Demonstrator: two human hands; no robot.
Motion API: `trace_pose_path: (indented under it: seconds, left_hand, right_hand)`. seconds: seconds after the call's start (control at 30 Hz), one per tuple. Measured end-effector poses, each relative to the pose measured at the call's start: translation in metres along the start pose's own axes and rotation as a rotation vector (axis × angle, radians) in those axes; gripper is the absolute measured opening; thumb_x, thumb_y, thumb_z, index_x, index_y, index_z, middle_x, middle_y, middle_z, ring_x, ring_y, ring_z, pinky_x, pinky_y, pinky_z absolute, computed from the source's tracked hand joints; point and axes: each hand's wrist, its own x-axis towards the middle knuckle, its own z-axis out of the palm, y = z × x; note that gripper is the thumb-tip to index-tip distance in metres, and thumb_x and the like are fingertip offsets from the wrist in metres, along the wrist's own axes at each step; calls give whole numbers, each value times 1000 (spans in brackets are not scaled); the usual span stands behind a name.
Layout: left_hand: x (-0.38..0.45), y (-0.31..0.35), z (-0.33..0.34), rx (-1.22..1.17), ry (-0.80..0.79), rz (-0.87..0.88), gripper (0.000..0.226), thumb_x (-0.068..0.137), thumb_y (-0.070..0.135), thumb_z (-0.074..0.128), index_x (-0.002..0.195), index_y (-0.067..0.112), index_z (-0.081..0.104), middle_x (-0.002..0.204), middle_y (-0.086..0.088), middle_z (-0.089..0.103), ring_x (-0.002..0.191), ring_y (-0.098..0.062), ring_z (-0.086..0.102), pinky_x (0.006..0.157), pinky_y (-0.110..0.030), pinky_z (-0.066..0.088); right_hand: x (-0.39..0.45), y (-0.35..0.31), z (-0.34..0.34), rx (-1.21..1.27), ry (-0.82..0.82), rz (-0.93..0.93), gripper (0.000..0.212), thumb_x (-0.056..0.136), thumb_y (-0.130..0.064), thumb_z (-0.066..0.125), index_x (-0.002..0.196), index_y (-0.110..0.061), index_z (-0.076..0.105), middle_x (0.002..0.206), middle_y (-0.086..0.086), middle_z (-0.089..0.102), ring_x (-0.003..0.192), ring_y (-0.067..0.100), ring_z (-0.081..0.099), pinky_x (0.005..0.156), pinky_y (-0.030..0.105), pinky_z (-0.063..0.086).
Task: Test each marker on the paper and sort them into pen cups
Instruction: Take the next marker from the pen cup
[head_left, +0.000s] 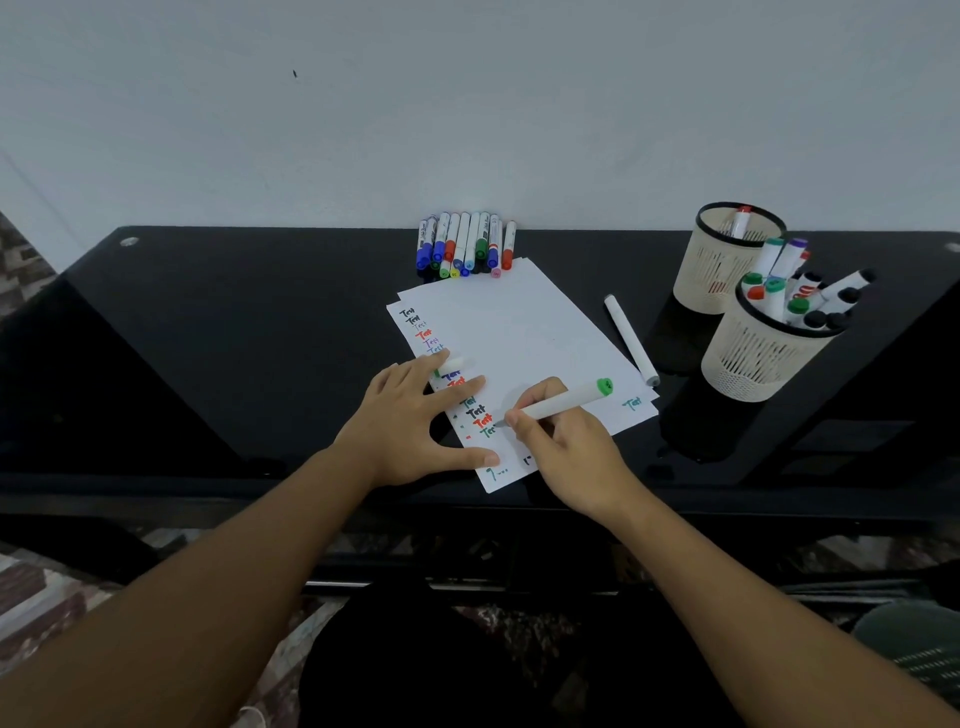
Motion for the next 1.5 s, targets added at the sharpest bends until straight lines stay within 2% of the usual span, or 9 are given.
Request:
trace_pose_path:
  seconds: [0.6, 0.73, 0.83, 1.07, 1.2, 1.27, 1.37, 1.43, 1.5]
  left_hand:
    - [-4, 1, -1, -108, 19, 11, 96, 65, 103, 37, 150, 62, 24, 169, 9, -4, 155, -17, -2, 126, -51, 3]
    - [-7, 1, -6, -370, 137, 1, 87, 76, 82, 62, 150, 62, 22, 168, 11, 3, 154, -19, 14, 122, -49, 24]
    - [6, 1, -11, -517, 269, -150, 78, 91, 51, 68, 157, 40, 28, 157, 7, 25, 140, -13, 37, 110, -39, 43]
    - [24, 1, 3, -307, 335, -267, 33, 98, 44, 60, 129, 34, 66, 119, 7, 50, 110, -16, 43, 102, -39, 37]
    - [25, -2, 6, -341, 425, -219, 24, 100, 36, 61, 122, 31, 68, 112, 9, 57, 104, -13, 48, 97, -39, 42]
    - [24, 0, 6, -373, 461, -192, 23, 99, 31, 62, 121, 26, 69, 110, 8, 61, 101, -12, 53, 92, -38, 47]
    - [19, 6, 7, -384, 497, -147, 24, 98, 25, 65, 121, 21, 69, 109, 7, 67, 93, -9, 56, 83, -31, 50]
    - [18, 7, 5, -401, 519, -141, 24, 99, 25, 64, 122, 20, 69, 109, 6, 68, 90, -8, 59, 80, -30, 53]
    - [19, 6, 4, -415, 527, -143, 24, 99, 25, 64, 122, 20, 68, 111, 6, 69, 90, -7, 60, 77, -28, 53]
  right_hand:
    - [-3, -4, -3, 220, 45, 31, 8, 104, -39, 58, 102, -32, 55, 84, -11, 64, 77, 3, 59, 75, 29, 50]
    - [-5, -8, -8, 451, 58, -4, 9, 106, -29, 57, 114, -32, 61, 82, -2, 65, 81, 5, 61, 79, 19, 50]
    - [-5, -8, -7, 433, 77, -7, 13, 106, -23, 57, 105, -32, 65, 81, 10, 65, 79, 11, 62, 85, 30, 52]
    - [6, 0, -17, 239, -172, 53, 88, 94, 13, 42, 151, -53, 25, 141, -19, 50, 129, 4, 52, 92, 25, 53]
    - [21, -6, -27, 442, -102, 93, 60, 102, -9, 46, 141, -54, 47, 141, -15, 55, 130, 8, 55, 103, 29, 44]
    - [29, -8, -33, 542, 3, 105, 36, 106, -18, 53, 131, -43, 61, 132, 1, 62, 109, 14, 69, 103, 35, 52]
    - [42, -11, -40, 363, -64, 109, 38, 106, -26, 57, 138, -43, 46, 123, 4, 67, 80, 11, 69, 83, 30, 56]
    - [51, -11, -42, 60, -135, 56, 51, 105, -27, 57, 147, -42, 31, 122, -7, 71, 85, 10, 63, 80, 29, 48]
    - [60, -10, -43, -268, -136, -12, 43, 104, -29, 56, 144, -34, 41, 124, -11, 70, 97, 12, 60, 83, 31, 46]
